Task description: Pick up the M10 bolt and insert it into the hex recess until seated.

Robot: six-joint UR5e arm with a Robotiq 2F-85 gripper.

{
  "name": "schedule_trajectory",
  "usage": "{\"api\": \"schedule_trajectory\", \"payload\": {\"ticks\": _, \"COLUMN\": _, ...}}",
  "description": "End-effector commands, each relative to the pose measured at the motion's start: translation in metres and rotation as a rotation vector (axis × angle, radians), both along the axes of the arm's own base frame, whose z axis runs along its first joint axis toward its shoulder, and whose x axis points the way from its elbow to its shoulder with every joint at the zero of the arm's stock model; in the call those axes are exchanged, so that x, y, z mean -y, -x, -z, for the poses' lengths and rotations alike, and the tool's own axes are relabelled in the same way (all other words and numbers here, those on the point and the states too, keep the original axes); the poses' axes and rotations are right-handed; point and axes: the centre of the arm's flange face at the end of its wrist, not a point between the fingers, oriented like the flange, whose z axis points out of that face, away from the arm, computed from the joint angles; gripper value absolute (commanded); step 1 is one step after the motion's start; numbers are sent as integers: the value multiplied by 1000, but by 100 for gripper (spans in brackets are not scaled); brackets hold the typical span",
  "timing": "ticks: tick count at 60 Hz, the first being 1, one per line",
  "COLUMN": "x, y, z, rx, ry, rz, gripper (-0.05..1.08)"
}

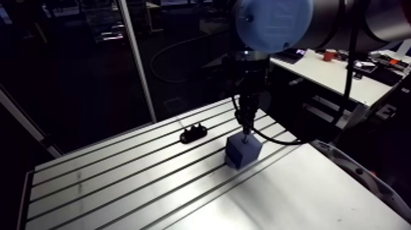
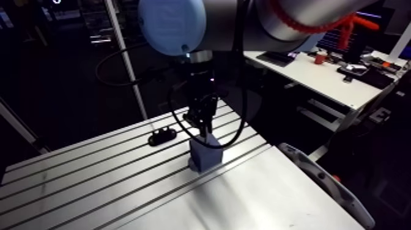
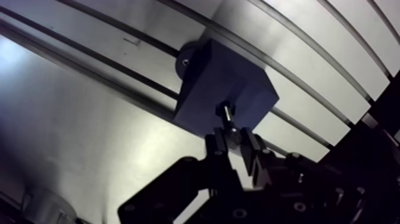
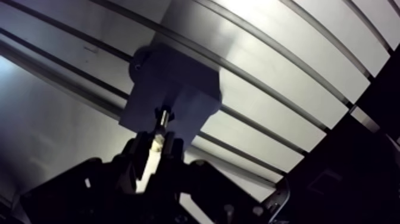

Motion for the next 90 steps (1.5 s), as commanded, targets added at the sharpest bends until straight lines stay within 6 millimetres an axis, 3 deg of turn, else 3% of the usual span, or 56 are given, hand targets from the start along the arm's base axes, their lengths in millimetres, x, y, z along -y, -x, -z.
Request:
{"api": "schedule_trajectory", "payload": {"ticks": 1, "x": 0, "y": 1, "z": 0, "rx": -6, "ry": -4, "rz": -3, "gripper": 77}}
{"api": "schedule_trajectory", "payload": {"ticks": 90, "x": 0, "y": 0, "z": 13, "rx": 14, "ry": 9, "rz": 2, "gripper": 75}}
